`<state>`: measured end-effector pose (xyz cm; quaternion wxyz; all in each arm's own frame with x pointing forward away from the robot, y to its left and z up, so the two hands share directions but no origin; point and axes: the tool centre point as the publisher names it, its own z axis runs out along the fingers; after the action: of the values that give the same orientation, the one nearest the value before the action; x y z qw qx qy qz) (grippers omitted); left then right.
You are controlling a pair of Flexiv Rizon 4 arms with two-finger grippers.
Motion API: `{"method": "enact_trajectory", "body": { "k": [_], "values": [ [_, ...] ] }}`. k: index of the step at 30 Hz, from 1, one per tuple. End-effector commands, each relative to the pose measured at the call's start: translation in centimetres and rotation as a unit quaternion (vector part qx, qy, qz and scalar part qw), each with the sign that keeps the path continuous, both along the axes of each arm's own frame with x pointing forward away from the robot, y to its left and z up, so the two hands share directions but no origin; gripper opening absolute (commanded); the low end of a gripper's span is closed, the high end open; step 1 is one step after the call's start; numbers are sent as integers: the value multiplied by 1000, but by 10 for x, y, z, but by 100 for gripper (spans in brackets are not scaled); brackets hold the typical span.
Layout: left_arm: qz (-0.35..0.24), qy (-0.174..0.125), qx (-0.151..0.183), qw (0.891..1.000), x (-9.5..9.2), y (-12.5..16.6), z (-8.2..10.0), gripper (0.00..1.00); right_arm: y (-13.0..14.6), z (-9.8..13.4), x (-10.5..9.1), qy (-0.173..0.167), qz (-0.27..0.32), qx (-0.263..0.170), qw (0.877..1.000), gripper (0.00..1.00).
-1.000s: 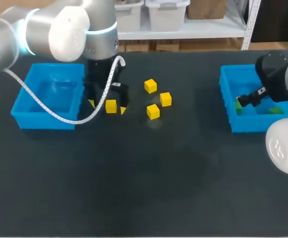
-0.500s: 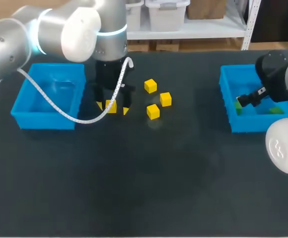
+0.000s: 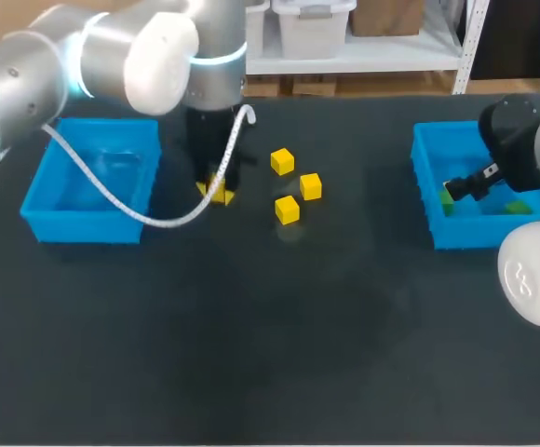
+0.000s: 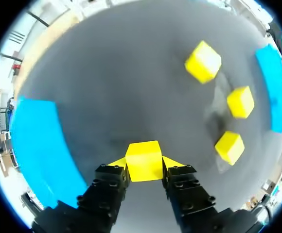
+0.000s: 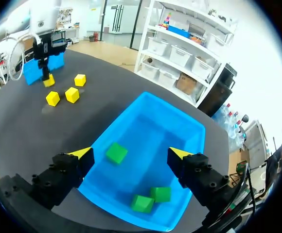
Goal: Put the green cubes in the right bin and the yellow cubes in the left bin.
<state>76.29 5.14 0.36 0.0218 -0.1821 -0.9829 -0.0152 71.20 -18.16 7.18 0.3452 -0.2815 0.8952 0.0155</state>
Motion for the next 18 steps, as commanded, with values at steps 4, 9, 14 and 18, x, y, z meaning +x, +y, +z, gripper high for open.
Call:
{"method": "enact_trajectory", "body": {
  "k": [4,9,14,18],
  "values": [
    [69,-177,-12,982,0,62,95,0,0,0,0,0,-1,-1,1000,100],
    [129,-254,10,958,-7,119,135,0,0,0,0,0,-1,-1,1000,100],
    [174,-247,37,953,-24,166,133,0,0,0,0,0,-1,-1,1000,100],
    [197,-225,47,953,-39,189,116,0,0,0,0,0,-1,-1,1000,100]
  ]
}}
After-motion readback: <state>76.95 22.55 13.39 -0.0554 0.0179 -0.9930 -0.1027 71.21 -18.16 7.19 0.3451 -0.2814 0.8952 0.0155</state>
